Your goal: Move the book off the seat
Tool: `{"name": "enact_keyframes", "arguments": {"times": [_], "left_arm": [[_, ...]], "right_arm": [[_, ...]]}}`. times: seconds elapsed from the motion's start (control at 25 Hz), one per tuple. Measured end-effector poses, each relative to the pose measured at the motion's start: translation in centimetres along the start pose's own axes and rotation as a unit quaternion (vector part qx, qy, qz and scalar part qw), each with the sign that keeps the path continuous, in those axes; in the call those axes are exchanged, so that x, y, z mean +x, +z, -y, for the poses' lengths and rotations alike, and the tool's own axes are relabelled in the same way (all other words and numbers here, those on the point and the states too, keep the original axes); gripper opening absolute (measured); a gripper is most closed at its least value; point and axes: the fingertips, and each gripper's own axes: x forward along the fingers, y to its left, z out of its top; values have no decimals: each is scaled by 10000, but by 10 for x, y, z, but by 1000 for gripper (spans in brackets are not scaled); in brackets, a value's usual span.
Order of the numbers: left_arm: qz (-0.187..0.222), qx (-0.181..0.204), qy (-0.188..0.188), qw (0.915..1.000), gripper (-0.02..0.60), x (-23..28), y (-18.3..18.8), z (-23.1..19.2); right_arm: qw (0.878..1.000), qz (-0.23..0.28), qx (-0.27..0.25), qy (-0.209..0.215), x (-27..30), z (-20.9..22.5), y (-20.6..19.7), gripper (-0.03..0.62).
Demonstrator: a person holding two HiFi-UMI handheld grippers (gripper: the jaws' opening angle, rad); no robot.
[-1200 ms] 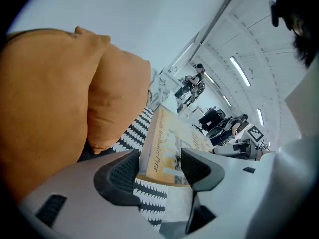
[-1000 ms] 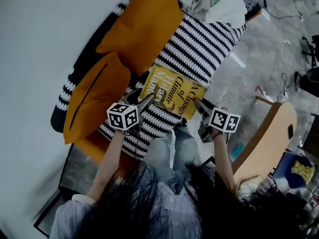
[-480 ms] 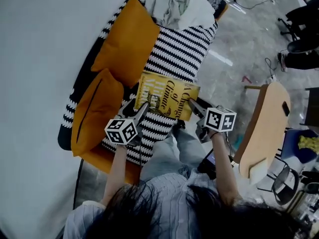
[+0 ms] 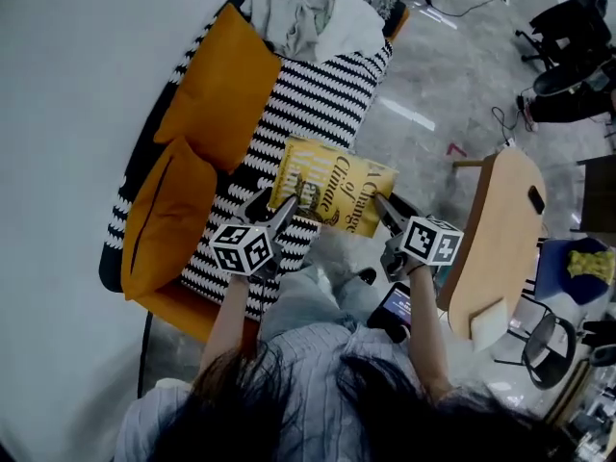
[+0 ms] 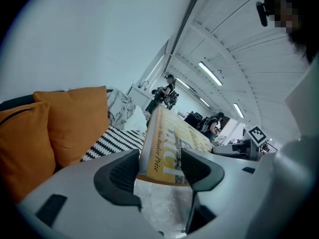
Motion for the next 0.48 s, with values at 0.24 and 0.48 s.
{"name": "enact_keyframes", "arguments": {"times": [0.24,0.48], "left_arm": [[-77,285,-292,9991,273,44,-12,76],[-303,533,-518,9968,273,85,-42,167]], "right_arm": [[9984,446,252,-219,-63,61,19,144],[9948,776,500,-437,-141,133,23,144]]}}
